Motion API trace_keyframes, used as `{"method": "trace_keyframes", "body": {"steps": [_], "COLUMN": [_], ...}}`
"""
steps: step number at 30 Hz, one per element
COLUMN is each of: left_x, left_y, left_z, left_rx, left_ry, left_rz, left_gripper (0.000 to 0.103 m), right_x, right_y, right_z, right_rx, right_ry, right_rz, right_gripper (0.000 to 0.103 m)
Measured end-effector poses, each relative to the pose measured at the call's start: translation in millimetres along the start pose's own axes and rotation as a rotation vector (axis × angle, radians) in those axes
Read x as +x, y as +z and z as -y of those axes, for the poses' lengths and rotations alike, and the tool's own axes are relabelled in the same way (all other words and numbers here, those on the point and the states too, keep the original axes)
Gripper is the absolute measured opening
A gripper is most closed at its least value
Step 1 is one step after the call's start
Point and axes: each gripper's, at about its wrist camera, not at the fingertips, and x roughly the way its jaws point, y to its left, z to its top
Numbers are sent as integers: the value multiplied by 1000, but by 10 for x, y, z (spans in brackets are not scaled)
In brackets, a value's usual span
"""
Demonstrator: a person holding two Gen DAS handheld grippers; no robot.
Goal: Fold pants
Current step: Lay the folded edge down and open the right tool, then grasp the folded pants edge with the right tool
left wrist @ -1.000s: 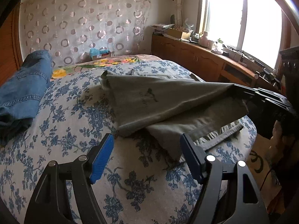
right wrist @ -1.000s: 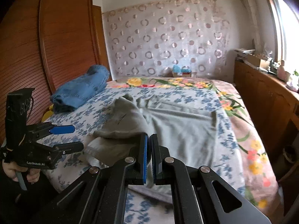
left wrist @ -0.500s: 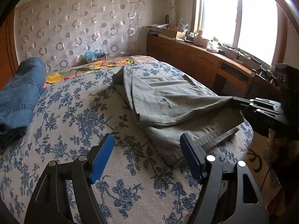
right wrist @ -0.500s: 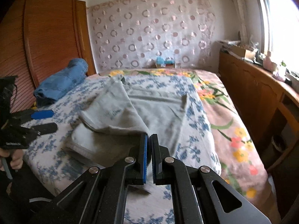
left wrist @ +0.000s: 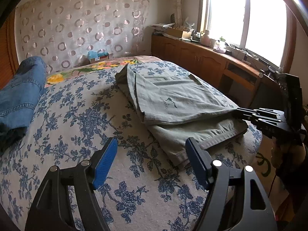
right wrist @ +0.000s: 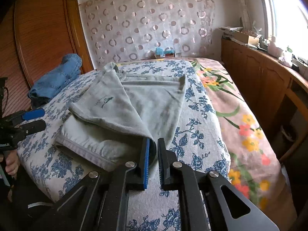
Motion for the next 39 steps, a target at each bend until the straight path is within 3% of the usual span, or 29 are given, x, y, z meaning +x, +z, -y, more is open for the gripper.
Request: {"method": "trace_keyframes", "body": {"steps": [3, 13, 28, 39], "left_x": [-10, -69, -240, -230], "left_y": [5, 113, 315, 337], "left_z": [-10, -100, -342, -538], "left_rx": [-1, 17, 42, 50], "left_ry": [1, 20, 45, 40], "left_rz": [2, 28, 82, 90], "left_gripper": [74, 74, 74, 74], "right_x": [-48, -299, 332, 652], "right_y": [-2, 98, 374, 537], "right_z": [28, -116, -596, -752], "right_rx": [16, -16, -119, -183], "right_ry": [-15, 44, 190, 239], "right_rz": [5, 83, -22, -119], "right_gripper": [26, 30, 30, 30]}}
